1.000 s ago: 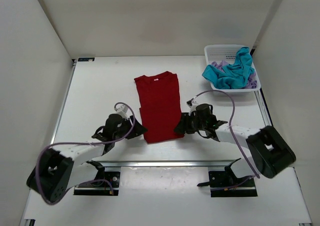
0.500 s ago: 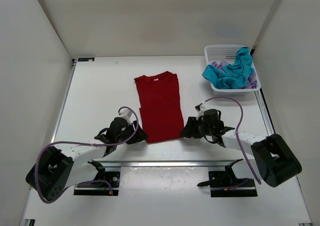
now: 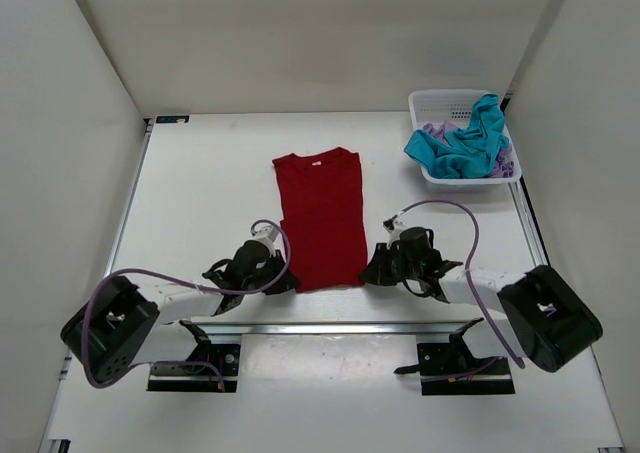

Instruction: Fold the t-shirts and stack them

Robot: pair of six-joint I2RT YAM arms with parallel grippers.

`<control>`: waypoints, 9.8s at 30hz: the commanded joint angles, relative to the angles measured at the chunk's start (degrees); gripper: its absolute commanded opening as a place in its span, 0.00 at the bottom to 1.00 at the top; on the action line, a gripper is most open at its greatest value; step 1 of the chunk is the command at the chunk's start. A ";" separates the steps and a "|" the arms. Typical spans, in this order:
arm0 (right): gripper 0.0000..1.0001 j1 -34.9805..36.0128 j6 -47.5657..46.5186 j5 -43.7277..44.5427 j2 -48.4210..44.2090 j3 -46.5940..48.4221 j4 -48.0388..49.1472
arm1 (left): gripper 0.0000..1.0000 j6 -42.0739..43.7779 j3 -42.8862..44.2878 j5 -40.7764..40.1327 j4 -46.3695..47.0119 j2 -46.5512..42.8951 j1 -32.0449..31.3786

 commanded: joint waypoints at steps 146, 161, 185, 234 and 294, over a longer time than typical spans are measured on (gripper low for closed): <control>0.24 -17.85 -9.13 -4.76 20.31 33.04 -4.91 | 0.62 11.11 43.07 3.47 -11.67 27.55 18.34; 0.23 -18.11 -7.20 -6.88 27.88 37.96 -3.77 | 0.50 10.49 47.72 3.56 -10.70 32.82 17.55; 0.00 -22.15 -4.47 -6.35 23.66 31.56 -0.60 | 0.00 8.64 44.75 3.65 -9.12 31.86 22.55; 0.00 -16.09 -3.50 -8.56 41.59 47.46 -1.75 | 0.35 -2.26 36.49 11.47 9.60 38.53 25.01; 0.39 -16.44 -0.25 -11.01 -14.31 3.17 -0.34 | 0.05 1.61 34.97 4.18 3.03 36.77 10.34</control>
